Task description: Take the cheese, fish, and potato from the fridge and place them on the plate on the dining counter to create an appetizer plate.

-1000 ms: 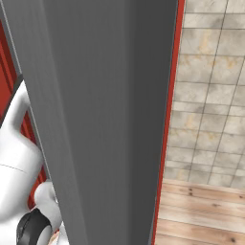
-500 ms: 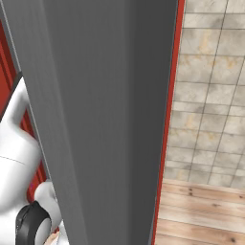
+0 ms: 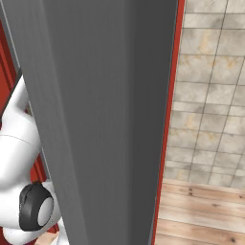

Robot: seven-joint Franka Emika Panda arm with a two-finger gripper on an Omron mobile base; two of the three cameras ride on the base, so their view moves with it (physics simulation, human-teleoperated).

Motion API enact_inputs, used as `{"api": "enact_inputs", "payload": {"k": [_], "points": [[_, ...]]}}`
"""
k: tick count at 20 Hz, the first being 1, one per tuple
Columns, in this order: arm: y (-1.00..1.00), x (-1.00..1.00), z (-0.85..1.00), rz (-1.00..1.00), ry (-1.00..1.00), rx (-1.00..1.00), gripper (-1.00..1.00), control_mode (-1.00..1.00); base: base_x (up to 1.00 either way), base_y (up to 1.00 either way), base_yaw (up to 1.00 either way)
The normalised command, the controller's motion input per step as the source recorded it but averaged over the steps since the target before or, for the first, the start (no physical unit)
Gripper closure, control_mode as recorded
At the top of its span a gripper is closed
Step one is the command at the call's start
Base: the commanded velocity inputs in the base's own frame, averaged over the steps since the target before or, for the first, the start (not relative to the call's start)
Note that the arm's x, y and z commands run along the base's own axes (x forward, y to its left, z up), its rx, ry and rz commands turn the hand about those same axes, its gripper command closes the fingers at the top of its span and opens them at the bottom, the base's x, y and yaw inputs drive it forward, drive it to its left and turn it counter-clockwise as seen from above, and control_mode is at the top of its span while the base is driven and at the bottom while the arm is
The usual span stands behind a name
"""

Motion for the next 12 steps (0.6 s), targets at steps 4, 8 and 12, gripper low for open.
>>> {"api": "enact_inputs", "payload": {"k": [4, 8, 12], "points": [[0.00, 0.42, 0.02, -0.01, 0.00, 0.06, -1.00, -1.00, 0.00, 0.00, 0.00], [-0.02, 0.23, 0.08, 0.00, 0.00, 0.08, -1.00, -1.00, 0.00, 0.00, 0.00], [0.00, 0.11, 0.15, 0.00, -0.08, 0.03, -1.00, -1.00, 0.00, 0.00, 0.00]]}}
